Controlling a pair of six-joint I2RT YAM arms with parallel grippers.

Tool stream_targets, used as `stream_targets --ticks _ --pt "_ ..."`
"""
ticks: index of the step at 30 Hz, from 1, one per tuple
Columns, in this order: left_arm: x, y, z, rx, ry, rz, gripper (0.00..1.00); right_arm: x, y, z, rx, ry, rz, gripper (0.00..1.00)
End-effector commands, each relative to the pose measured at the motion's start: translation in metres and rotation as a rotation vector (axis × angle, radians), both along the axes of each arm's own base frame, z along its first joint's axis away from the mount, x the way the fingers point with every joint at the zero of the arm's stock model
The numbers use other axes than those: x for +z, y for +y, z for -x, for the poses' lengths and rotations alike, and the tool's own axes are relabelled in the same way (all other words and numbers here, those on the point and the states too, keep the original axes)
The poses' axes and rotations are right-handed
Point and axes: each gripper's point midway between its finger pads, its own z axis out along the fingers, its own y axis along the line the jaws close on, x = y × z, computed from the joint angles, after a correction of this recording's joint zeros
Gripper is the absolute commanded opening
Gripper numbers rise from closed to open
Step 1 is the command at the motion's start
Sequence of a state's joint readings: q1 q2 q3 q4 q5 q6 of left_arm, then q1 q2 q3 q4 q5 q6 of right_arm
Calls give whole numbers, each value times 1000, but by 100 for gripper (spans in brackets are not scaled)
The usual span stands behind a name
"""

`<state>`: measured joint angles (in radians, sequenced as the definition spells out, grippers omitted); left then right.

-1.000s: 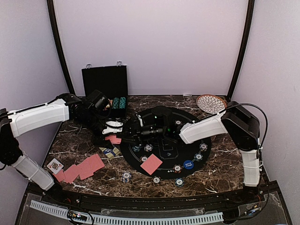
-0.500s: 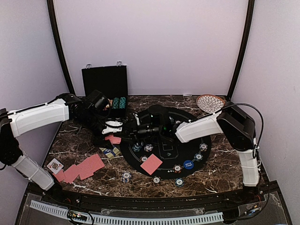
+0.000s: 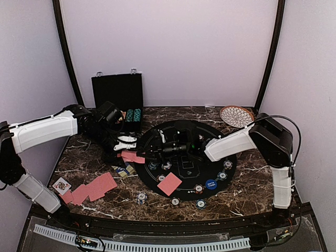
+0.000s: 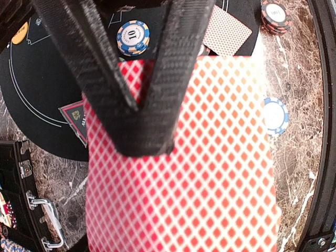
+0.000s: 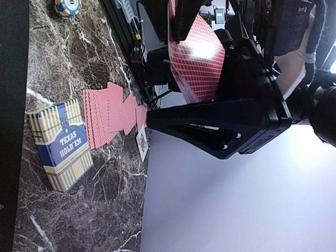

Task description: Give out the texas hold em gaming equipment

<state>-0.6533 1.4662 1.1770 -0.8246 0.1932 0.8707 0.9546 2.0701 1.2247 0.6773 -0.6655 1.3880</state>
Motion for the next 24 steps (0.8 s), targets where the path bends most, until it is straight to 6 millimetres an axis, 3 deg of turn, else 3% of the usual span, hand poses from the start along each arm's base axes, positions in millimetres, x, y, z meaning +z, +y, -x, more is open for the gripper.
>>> stream_targets --ticks 1,6,13,24 --pt "10 -3 0 6 -16 38 60 -4 -7 3 -1 15 22 3" --pt "6 0 -1 7 -20 24 60 20 -13 4 -4 16 -60 0" --pt "3 3 -2 4 -27 4 57 39 -30 -3 -15 5 -104 0" --pt "-1 10 1 2 -25 -26 55 38 -78 -44 -95 -30 -61 0"
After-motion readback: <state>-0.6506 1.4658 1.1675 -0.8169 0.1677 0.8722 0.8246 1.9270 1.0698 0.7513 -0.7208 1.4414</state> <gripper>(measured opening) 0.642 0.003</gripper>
